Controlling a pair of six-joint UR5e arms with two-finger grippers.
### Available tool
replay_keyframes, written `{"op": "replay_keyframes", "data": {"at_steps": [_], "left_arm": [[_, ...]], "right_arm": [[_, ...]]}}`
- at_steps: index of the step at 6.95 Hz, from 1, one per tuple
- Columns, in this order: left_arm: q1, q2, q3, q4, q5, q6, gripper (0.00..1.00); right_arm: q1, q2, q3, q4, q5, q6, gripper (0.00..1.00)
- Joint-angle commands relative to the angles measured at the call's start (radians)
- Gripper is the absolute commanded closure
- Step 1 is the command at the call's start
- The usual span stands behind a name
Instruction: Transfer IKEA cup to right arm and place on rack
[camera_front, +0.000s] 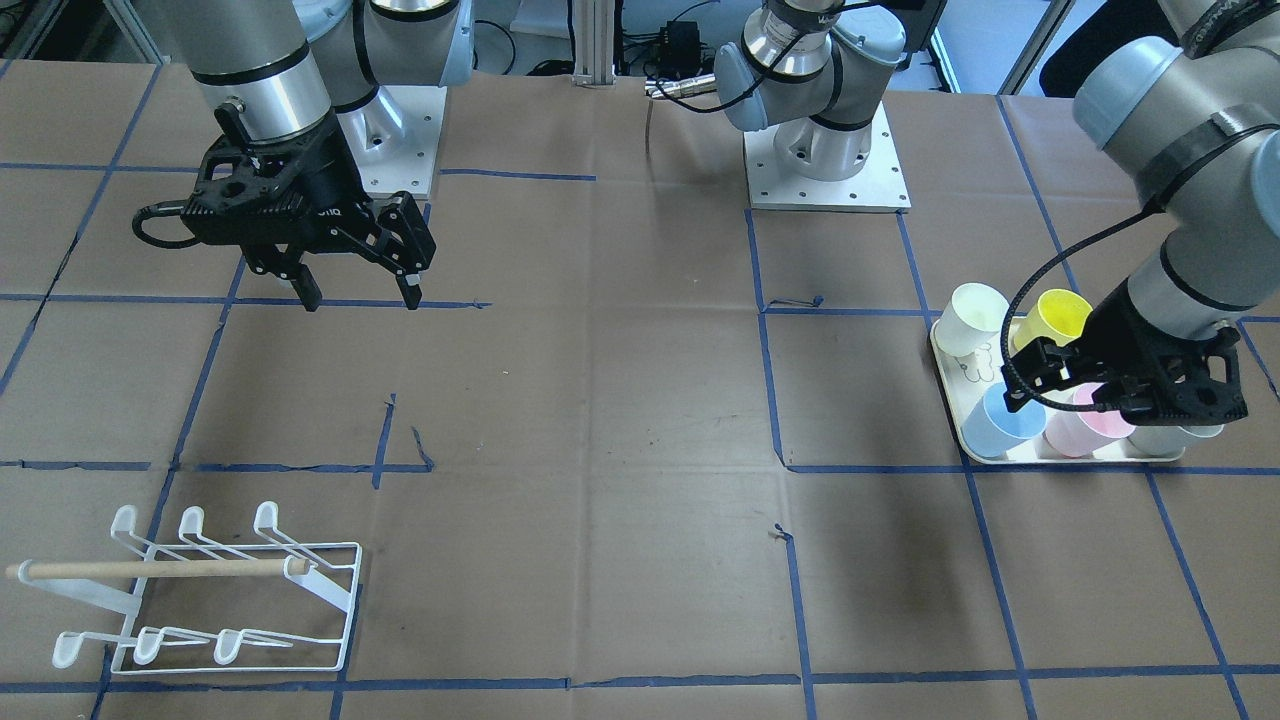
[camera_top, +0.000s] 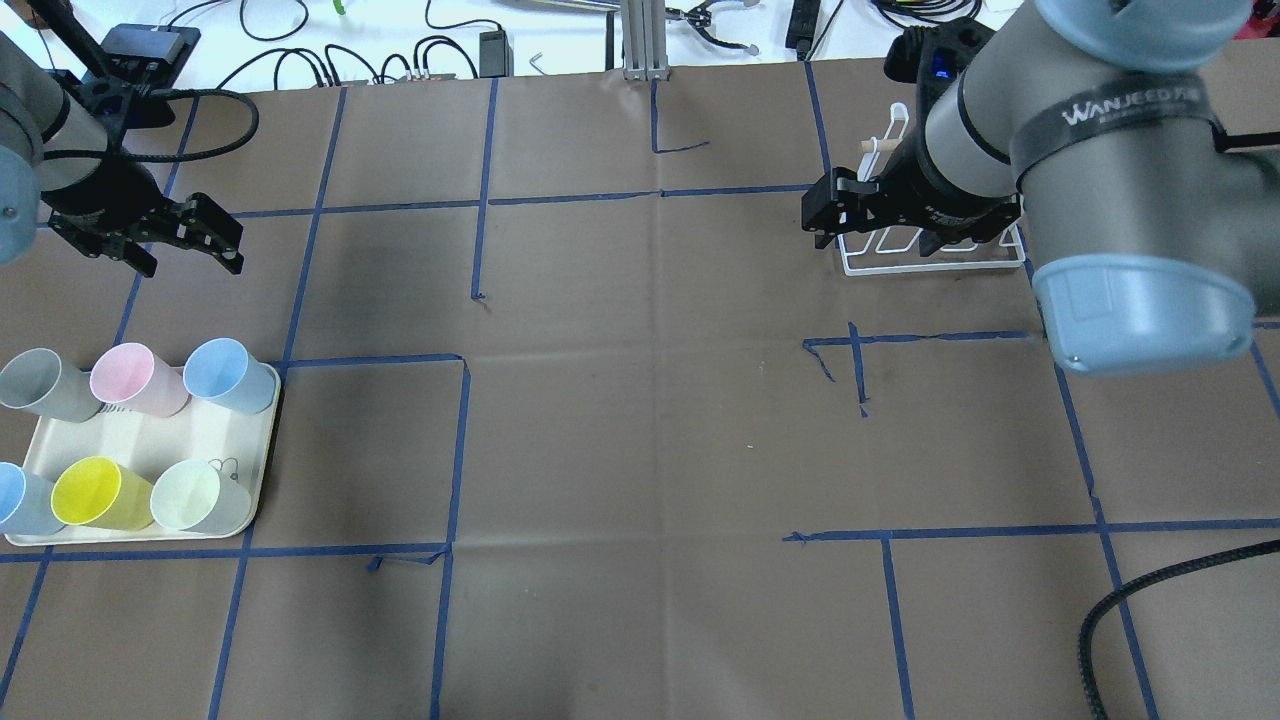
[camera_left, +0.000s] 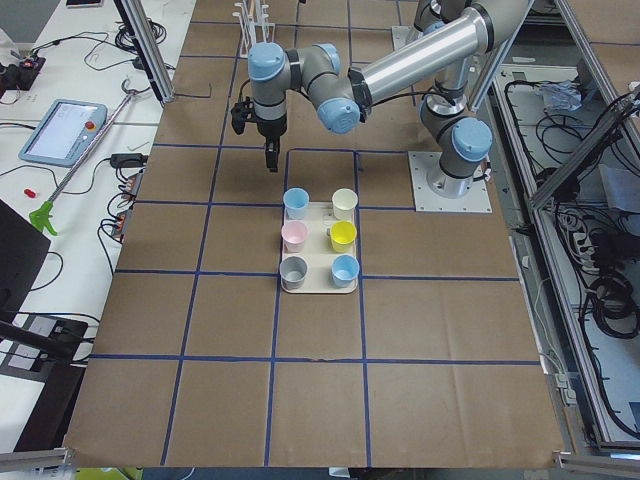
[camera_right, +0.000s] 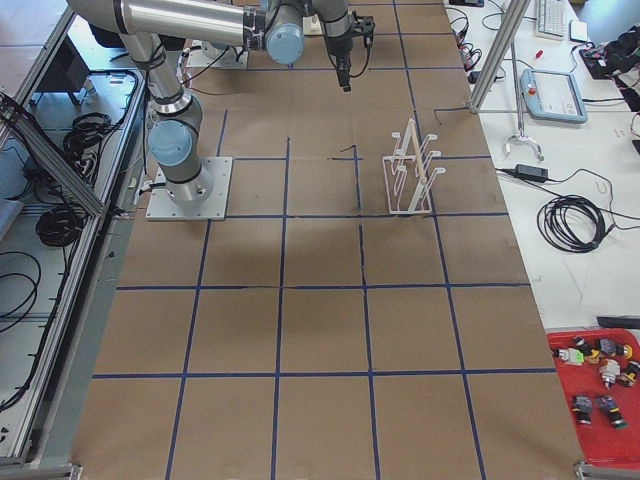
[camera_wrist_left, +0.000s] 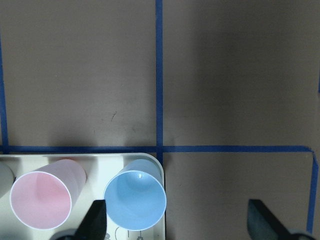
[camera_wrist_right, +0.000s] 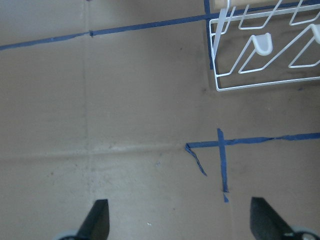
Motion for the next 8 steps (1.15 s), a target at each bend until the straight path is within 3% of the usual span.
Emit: {"op": "replay_keyframes", "data": {"at_steps": [1,3,4,6,8], "left_arm": [[0.035,-0.004,-0.131,0.104,0.001,0.001,0.01],[0.043,-0.005,-0.218,0.187,0.004,0.003,0.01],[0.043,-0.007,-0.248,0.201,0.005,0.000,0.01],[0.045,-0.028,-0.283,0.244,0.007,0.003,0.01],[0.045,-0.036,-0.283,0.252,0.010,0.041,0.01]], "right_arm": [[0.000,-0.001,0.064,-0.165,0.107,0.295,0.00],[0.000,-0.007,0.084,-0.237,0.146,0.379,0.00],[0.001,-0.007,0.124,-0.317,0.149,0.414,0.00],[0.001,-0.005,0.245,-0.587,0.221,0.575,0.00],[0.001,-0.010,0.284,-0.698,0.276,0.826,0.00]]}}
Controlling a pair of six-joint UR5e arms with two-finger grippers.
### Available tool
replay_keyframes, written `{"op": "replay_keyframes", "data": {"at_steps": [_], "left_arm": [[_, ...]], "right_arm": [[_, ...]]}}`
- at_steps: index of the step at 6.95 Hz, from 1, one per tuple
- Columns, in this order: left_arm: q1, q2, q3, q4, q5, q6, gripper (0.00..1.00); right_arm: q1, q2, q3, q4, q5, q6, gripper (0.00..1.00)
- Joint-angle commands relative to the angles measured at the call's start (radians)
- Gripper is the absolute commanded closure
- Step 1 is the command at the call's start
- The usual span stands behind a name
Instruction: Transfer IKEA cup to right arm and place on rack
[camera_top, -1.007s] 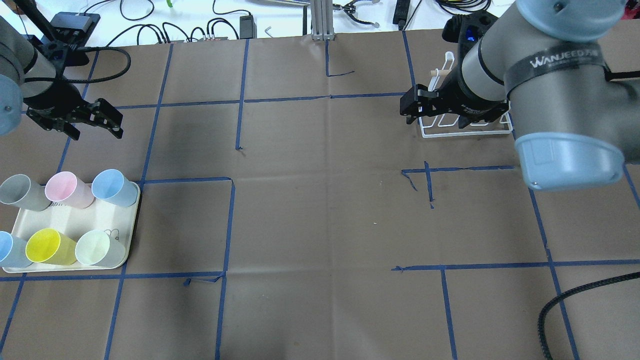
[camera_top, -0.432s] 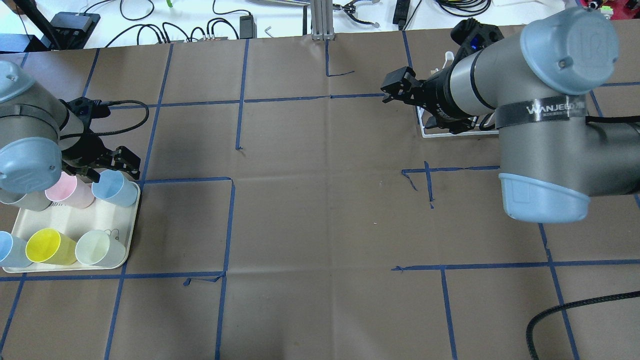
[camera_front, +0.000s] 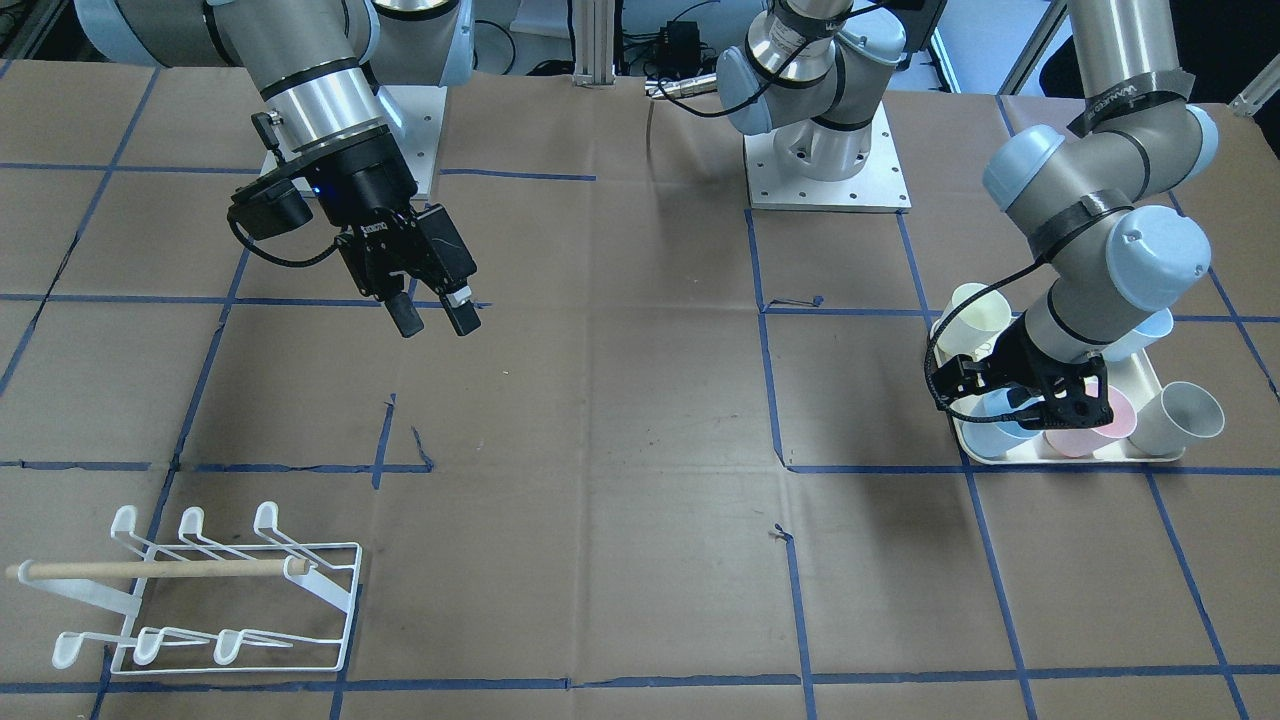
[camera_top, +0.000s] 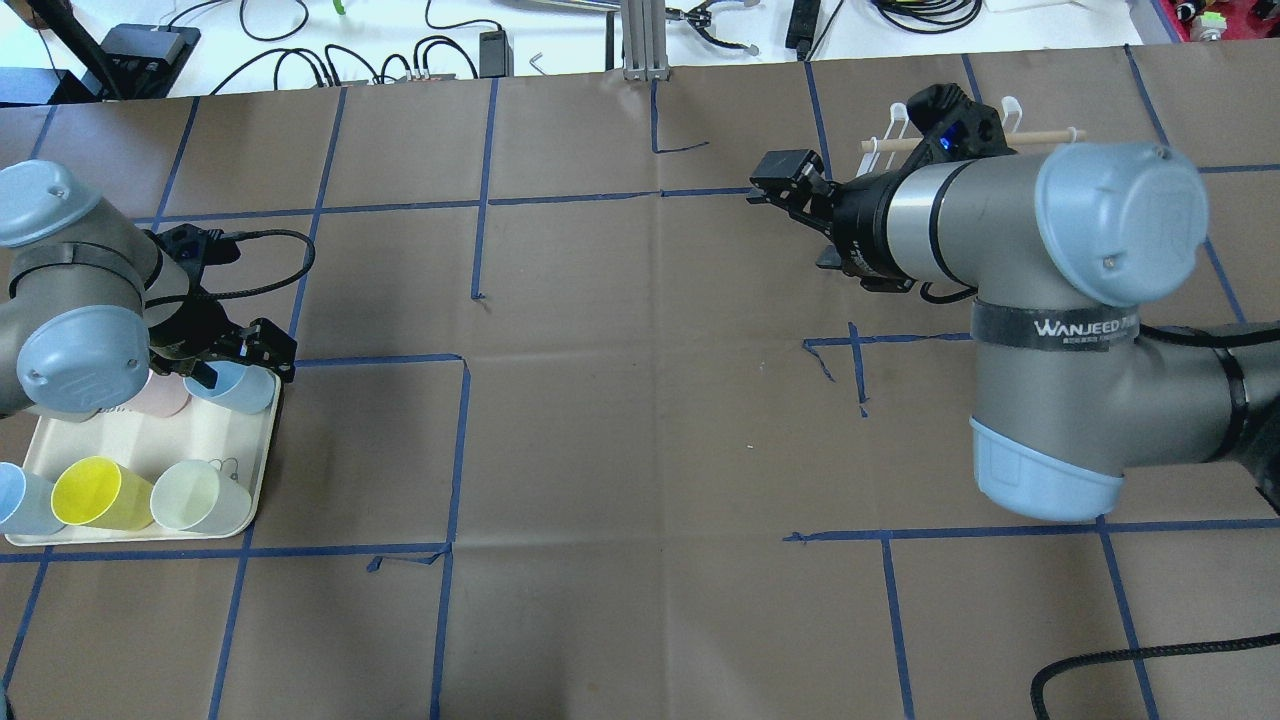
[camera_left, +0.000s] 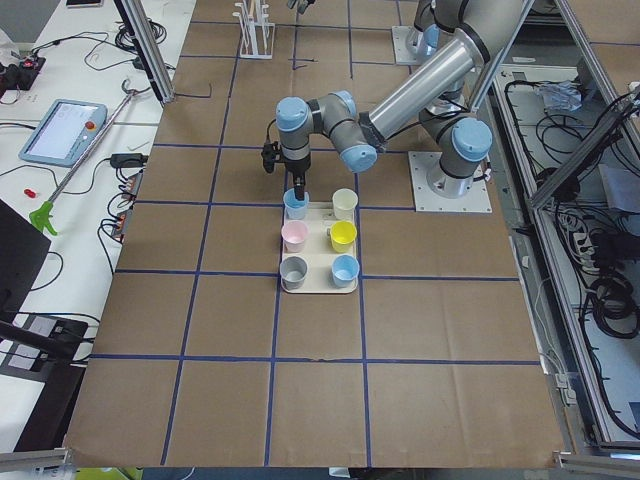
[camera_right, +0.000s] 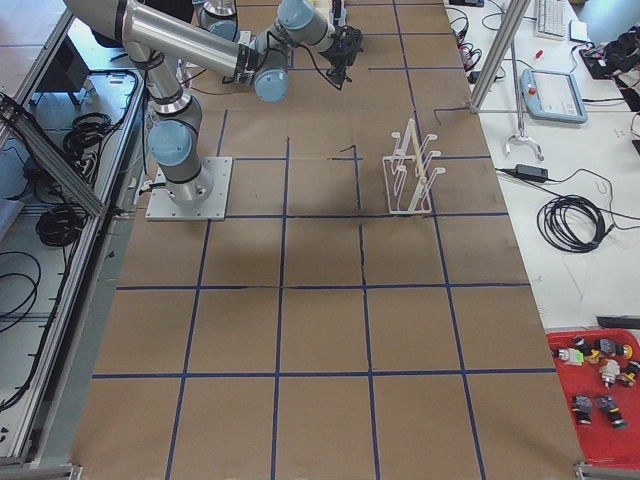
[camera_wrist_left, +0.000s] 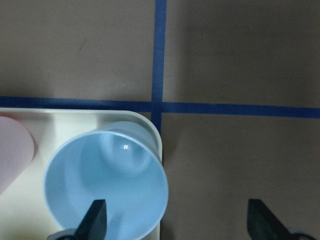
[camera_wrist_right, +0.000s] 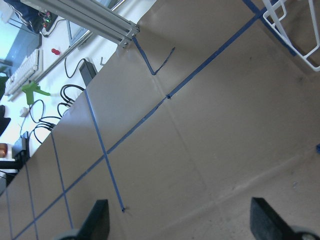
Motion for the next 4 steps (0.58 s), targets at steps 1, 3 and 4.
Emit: {"op": "replay_keyframes", "data": {"at_steps": [1,3,4], "left_arm": [[0.000,-0.007,-0.001,0.007,0.002,0.035,0.01],[0.000,-0.009,0.006,0.009,0.005,0.050,0.20],[0.000,-0.009,0.010,0.011,0.047,0.050,0.47]], "right_arm": [[0.000,-0.001,0.024,-0.102,0.040,0.309,0.00],[0.002,0.012,0.073,-0.287,0.095,0.338,0.00],[0.002,0.012,0.113,-0.326,0.168,0.336,0.00]]}}
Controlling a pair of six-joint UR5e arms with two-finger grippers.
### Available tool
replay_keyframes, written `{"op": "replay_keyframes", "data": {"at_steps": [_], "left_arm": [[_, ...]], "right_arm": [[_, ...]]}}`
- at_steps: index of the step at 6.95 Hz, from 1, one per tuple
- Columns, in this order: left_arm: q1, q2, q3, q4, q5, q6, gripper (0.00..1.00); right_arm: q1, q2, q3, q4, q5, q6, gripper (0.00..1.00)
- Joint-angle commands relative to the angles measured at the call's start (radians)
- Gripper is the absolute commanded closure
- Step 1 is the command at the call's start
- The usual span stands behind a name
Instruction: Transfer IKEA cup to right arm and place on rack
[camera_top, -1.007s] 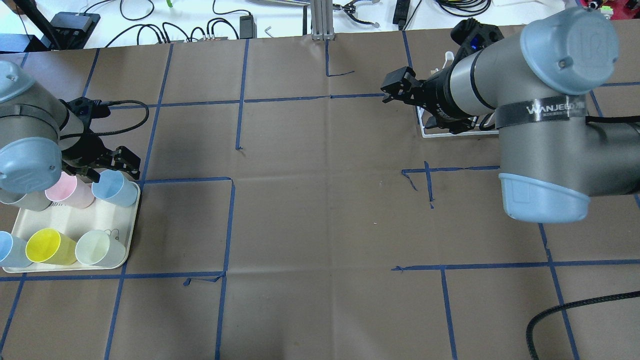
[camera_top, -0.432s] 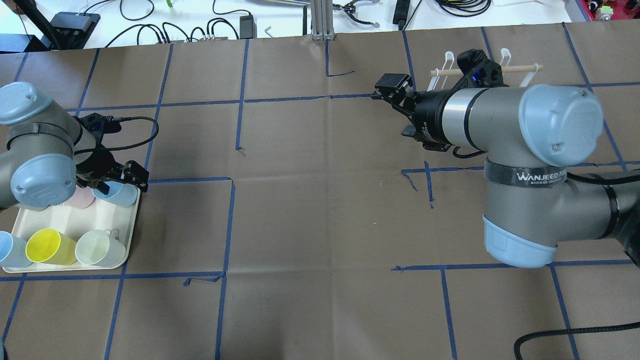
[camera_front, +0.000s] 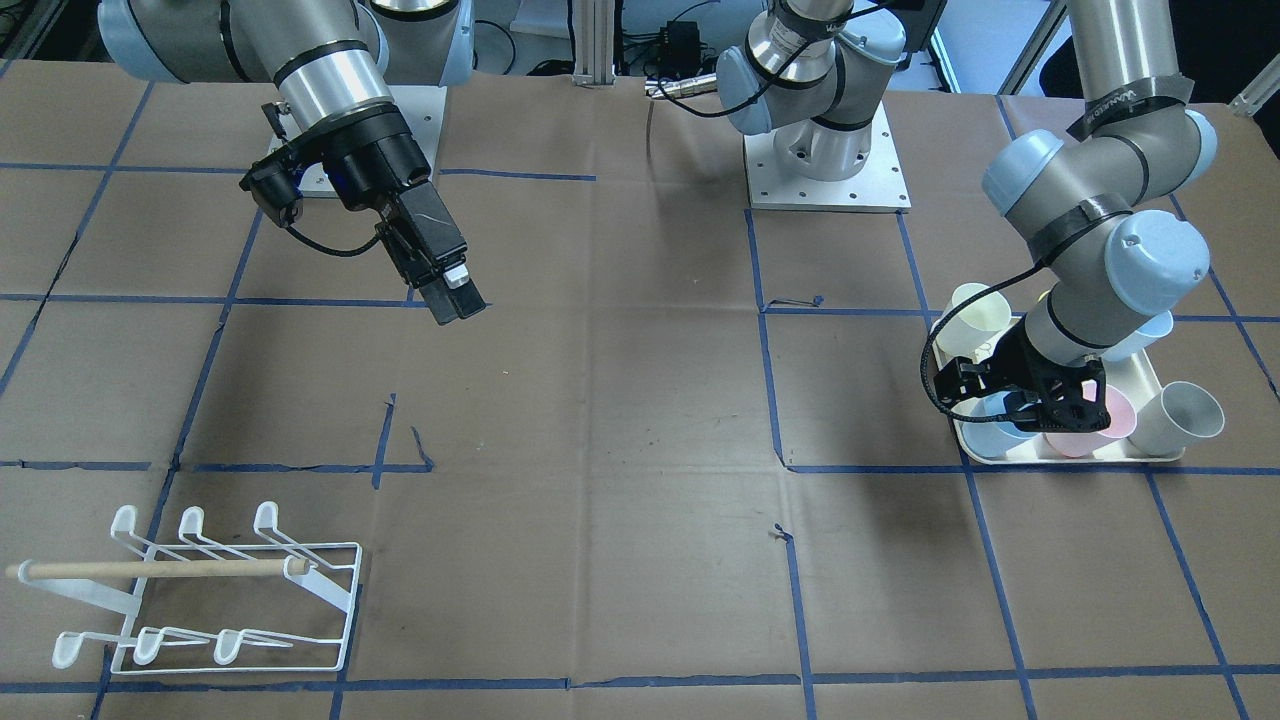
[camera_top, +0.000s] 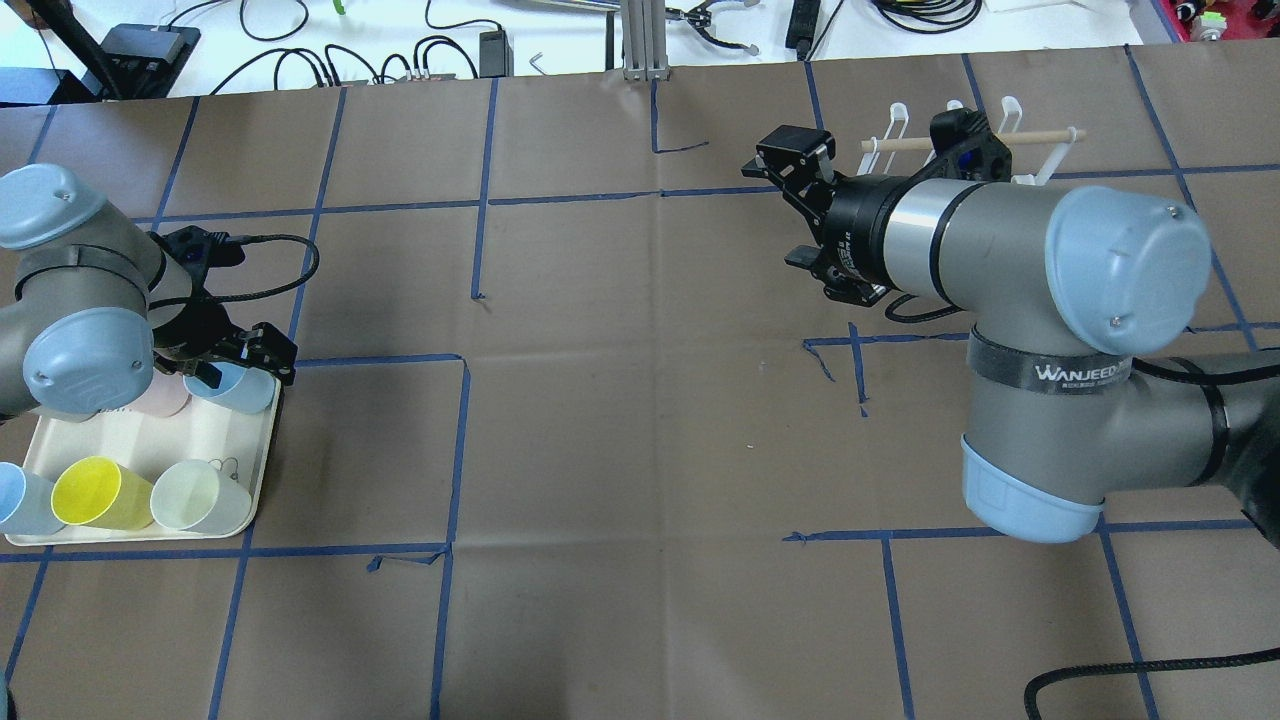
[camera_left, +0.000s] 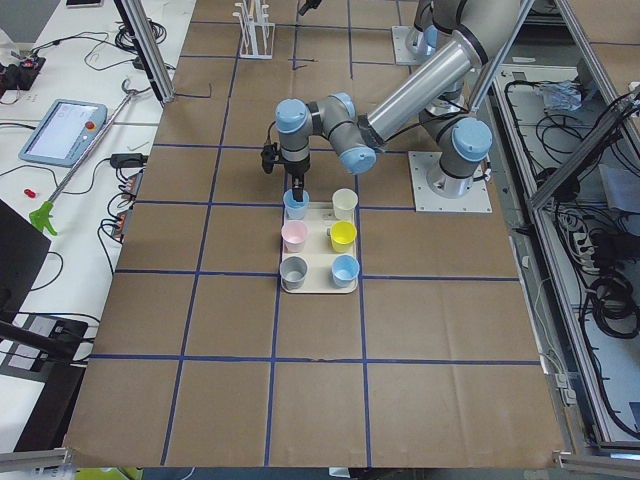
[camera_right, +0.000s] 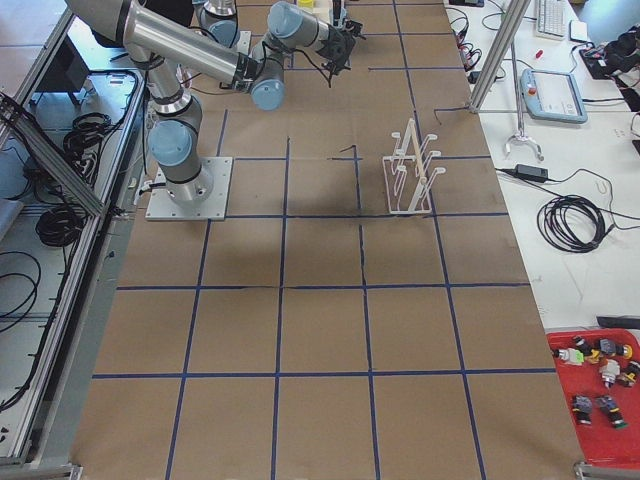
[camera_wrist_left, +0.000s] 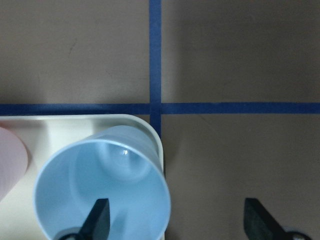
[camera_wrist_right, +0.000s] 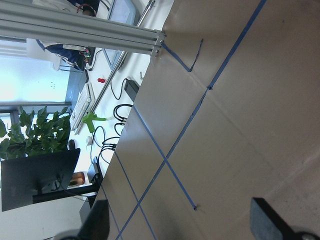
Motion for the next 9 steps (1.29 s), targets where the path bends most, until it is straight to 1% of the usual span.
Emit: {"op": "replay_keyframes", "data": {"at_steps": [1,2,3,4,5,6,7,8,9], "left_arm": [[0.000,-0.001,0.008,0.003,0.053,0.004,0.69],[0.000,-0.001,0.009,0.003,0.055,0.003,0.84],[0.000,-0.001,0.009,0.005,0.053,0.001,0.95],[0.000,0.002,0.014,0.005,0.053,0.001,1.00],[0.000,0.013,0.038,0.000,0.049,0.001,1.00],[-0.005,0.028,0.096,-0.050,0.049,0.003,1.00],[-0.006,0.051,0.180,-0.178,0.049,0.001,1.00],[-0.011,0.065,0.286,-0.324,0.046,0.001,1.00],[-0.017,0.052,0.396,-0.454,0.041,-0.002,1.00]], "right_arm": [[0.000,0.003,0.052,-0.134,0.109,0.008,0.00],[0.000,0.003,0.053,-0.170,0.111,0.008,0.00],[0.000,0.003,0.053,-0.182,0.112,0.008,0.00],[0.000,0.003,0.052,-0.190,0.141,0.008,0.00],[0.000,0.006,0.052,-0.202,0.163,0.007,0.01],[0.000,0.012,0.052,-0.219,0.157,0.010,0.01],[0.000,0.014,0.053,-0.268,0.149,0.057,0.01],[0.000,0.017,0.055,-0.294,0.143,0.109,0.01],[0.000,0.015,0.055,-0.310,0.110,0.113,0.01]]}}
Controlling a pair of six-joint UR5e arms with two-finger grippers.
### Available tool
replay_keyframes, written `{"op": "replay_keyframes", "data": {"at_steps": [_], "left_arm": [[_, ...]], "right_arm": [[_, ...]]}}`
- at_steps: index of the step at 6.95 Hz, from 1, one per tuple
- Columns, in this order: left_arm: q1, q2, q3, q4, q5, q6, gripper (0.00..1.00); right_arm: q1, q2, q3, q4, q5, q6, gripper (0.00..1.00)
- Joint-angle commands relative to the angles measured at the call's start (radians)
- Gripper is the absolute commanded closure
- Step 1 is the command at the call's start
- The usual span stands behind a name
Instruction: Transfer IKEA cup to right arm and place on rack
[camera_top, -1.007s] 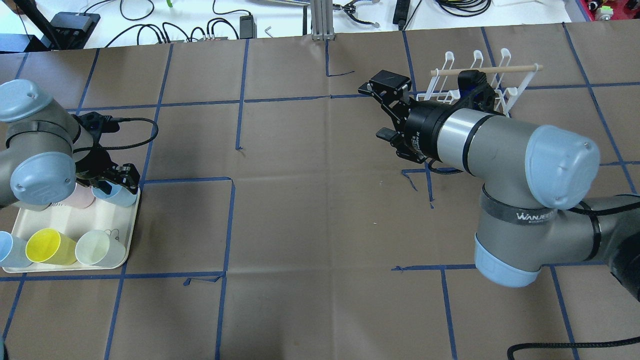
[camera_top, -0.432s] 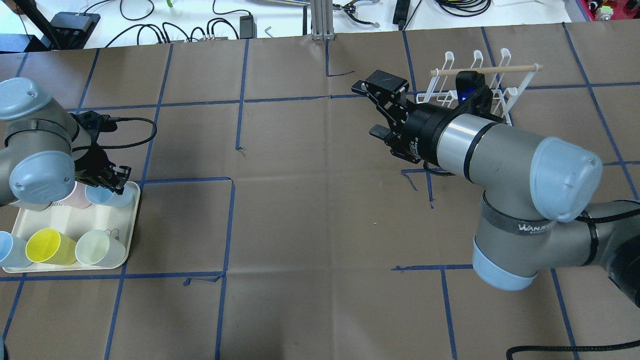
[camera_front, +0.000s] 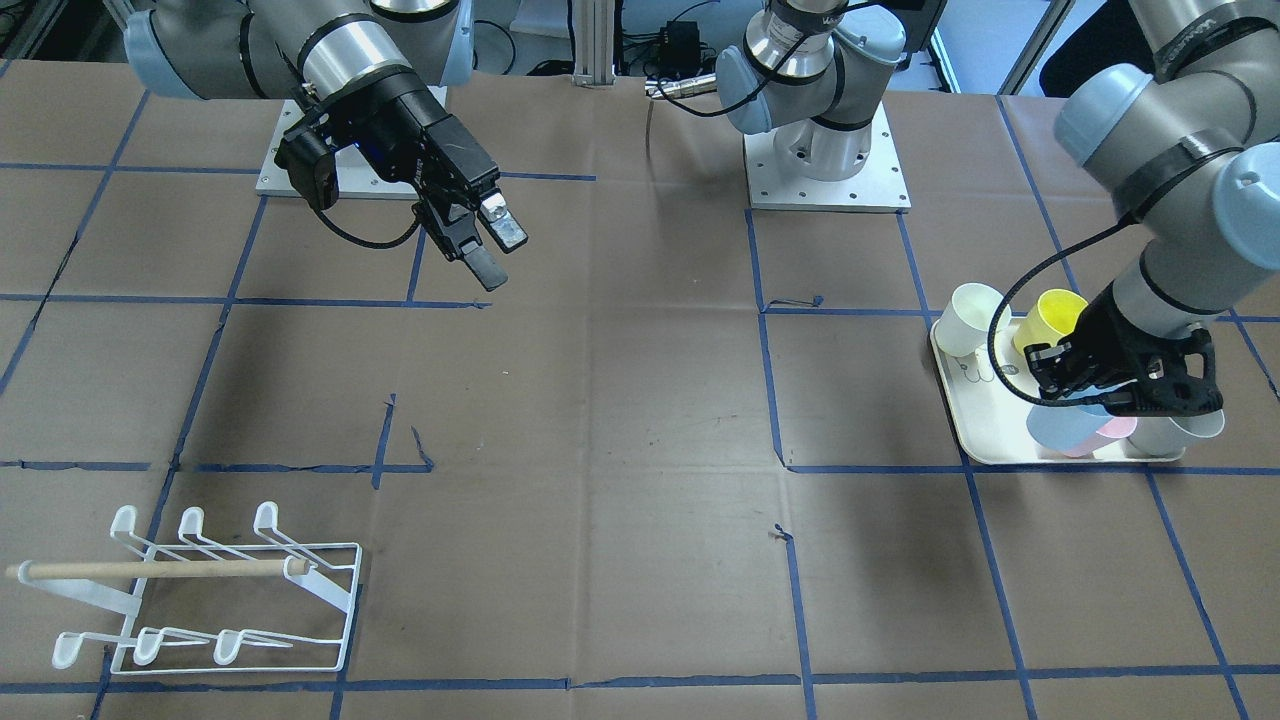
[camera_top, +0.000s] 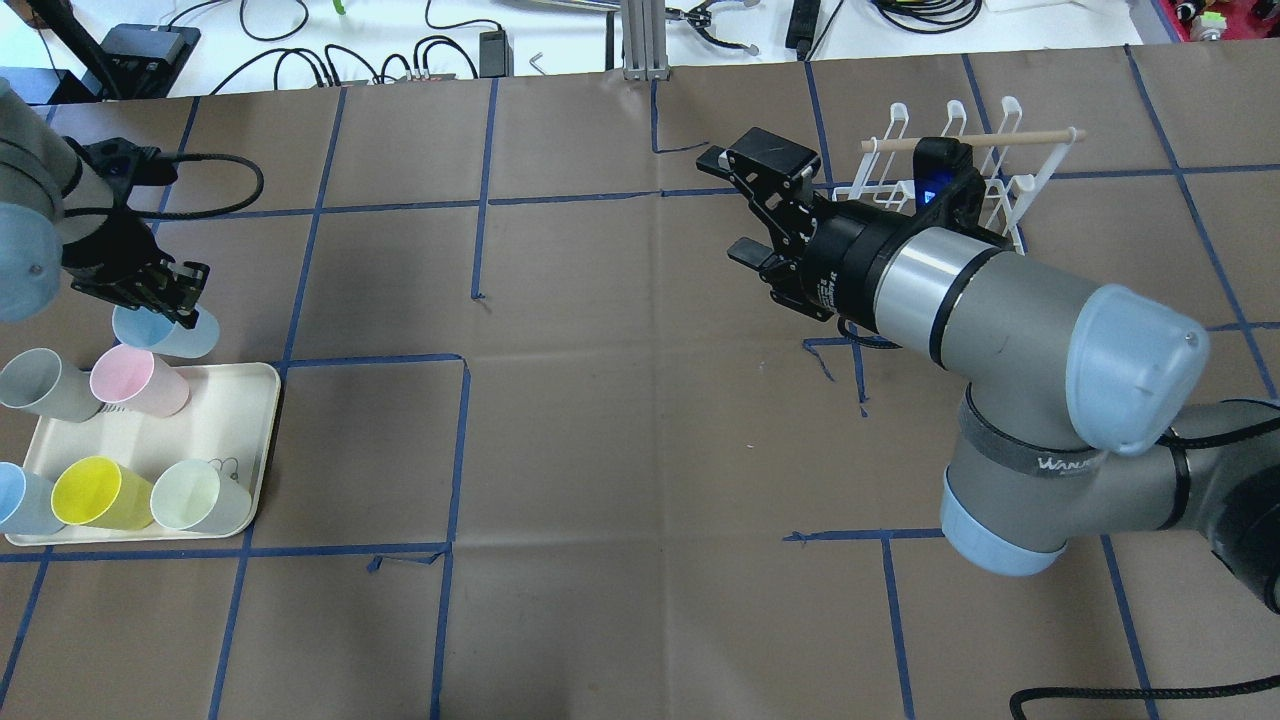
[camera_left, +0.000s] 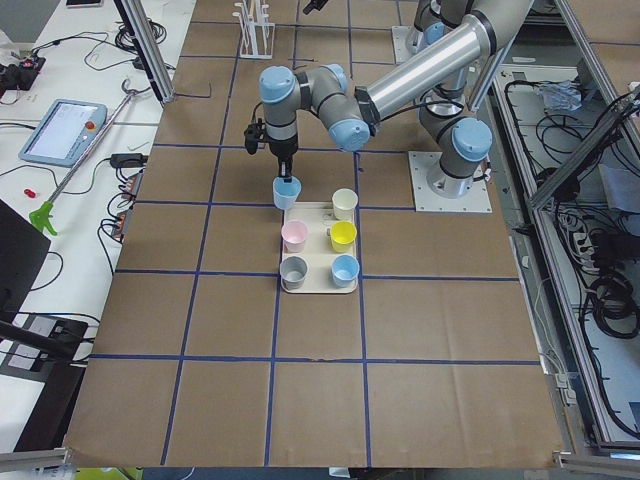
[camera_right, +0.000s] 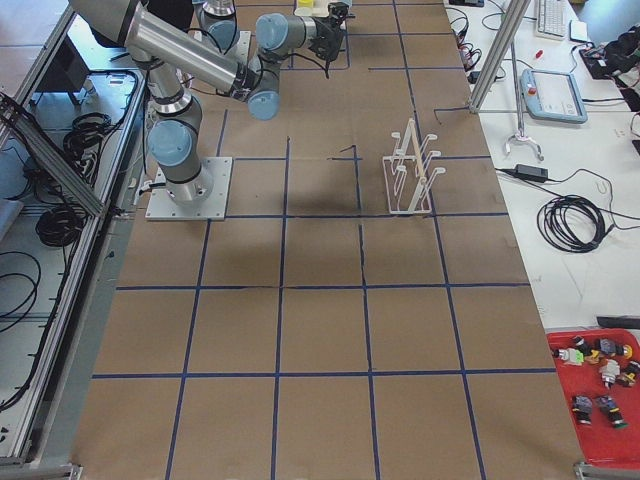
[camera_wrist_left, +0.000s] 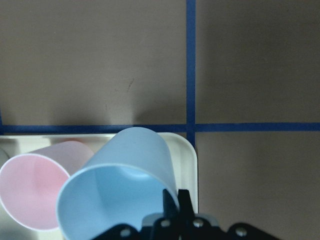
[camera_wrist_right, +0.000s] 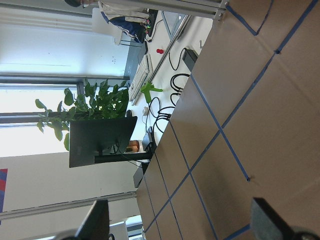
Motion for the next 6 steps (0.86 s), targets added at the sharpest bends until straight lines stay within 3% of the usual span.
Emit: {"op": "replay_keyframes", "data": {"at_steps": [1,2,4,6], "left_arm": [[-0.017,-0.023,0.243,-0.270,-0.017,-0.009,1.00],[-0.026,-0.029,0.285,-0.317,-0.064,-0.009,1.00],[-0.065,-0.038,0.296,-0.258,-0.102,0.011,1.00],[-0.135,-0.041,0.282,-0.083,-0.335,0.028,1.00]], "right_arm": [[0.000,0.002,0.001,-0.027,-0.035,0.024,0.01],[0.000,0.002,-0.001,-0.028,-0.034,0.024,0.00],[0.000,0.007,-0.001,-0.042,-0.037,0.024,0.00],[-0.002,0.008,-0.002,-0.042,-0.038,0.024,0.00]]}}
